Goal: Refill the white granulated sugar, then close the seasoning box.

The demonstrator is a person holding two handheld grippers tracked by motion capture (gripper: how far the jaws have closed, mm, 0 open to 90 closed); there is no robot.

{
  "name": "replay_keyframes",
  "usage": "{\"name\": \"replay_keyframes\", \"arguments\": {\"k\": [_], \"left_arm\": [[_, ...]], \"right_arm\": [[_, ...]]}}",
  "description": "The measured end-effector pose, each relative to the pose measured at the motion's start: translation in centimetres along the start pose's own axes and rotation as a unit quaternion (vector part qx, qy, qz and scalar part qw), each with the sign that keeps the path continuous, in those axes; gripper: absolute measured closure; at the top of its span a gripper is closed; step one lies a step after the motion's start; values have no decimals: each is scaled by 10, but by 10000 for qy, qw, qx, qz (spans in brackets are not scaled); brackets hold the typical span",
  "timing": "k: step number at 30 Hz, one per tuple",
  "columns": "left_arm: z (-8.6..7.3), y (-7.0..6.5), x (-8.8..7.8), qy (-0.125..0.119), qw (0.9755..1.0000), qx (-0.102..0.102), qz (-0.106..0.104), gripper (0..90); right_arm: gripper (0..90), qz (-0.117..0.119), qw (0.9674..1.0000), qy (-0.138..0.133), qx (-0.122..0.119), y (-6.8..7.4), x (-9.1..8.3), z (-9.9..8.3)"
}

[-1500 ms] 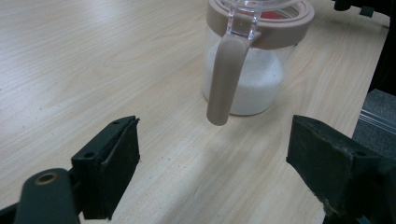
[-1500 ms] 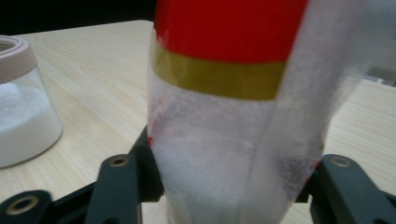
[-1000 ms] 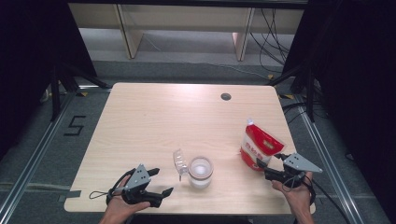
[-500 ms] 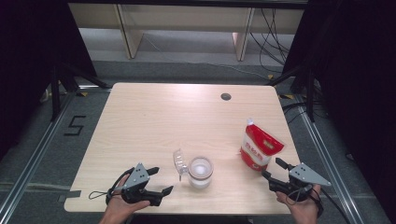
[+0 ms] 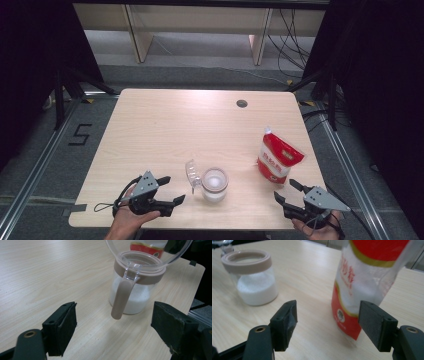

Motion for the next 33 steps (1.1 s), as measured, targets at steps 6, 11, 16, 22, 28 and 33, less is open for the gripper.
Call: {"name": "replay_keyframes", "arguments": {"k": [6,11,16,22,28,33], "left_arm": [[10,-4,-1,-127,9999,-80,12,221],[19,-6,-4,-235,9997,-36,35,275],[24,-5,-4,-364,9993,70,-4,470],[21,-8,-1,-345,9993,108,-87,705],[22,-13,2,-341,9989,298,-113,842],[23,-15,2,-360,9989,307,-46,876]], "right_arm": [[323,71,9995,-46,-297,8,1,1],[323,166,9996,108,-201,17,-1,1],[323,85,9990,85,-438,18,-2,2],[326,115,9983,109,-563,19,0,1],[327,132,9974,150,-692,21,0,1],[328,146,9971,154,-726,23,1,2]]}}
Point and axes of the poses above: each handheld gripper's, and its own axes: x roughly forward along the jaws, z roughly out of its top, y roughly to its left, the point moved 3 cm from there along x, roughly forward along the jaws, and after that the axes turned 14 degrees about -x, right-handed, at the moved point
